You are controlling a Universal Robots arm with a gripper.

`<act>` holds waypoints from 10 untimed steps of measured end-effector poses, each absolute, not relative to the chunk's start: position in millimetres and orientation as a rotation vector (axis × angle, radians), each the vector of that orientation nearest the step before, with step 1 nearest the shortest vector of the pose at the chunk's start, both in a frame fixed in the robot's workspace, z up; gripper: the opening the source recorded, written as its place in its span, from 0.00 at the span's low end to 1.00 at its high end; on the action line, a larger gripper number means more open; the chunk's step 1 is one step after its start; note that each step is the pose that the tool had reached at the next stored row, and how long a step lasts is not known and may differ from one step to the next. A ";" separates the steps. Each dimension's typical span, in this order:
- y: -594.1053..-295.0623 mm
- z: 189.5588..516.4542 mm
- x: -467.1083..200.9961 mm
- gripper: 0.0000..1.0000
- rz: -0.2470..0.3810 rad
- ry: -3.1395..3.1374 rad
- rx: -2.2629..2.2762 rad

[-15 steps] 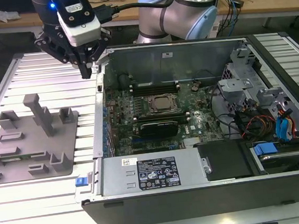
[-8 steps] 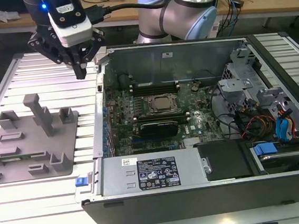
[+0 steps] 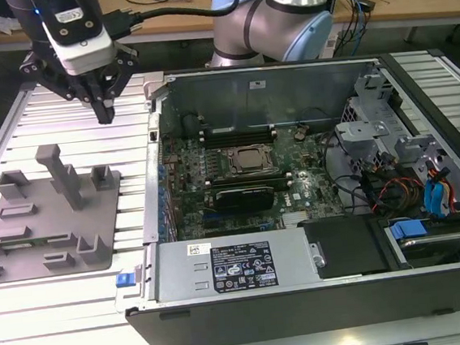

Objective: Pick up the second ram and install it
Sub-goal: 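Reach for the second ram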

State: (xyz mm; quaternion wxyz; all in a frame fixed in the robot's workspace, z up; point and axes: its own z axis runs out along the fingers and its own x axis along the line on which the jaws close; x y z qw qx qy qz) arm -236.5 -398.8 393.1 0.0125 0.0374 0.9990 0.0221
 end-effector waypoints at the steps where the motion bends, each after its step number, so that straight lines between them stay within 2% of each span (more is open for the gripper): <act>1: -398.8 393.1 -238.9 0.08 0.069 3.114 0.117; 10: -398.8 393.1 -262.3 0.08 0.069 3.114 0.117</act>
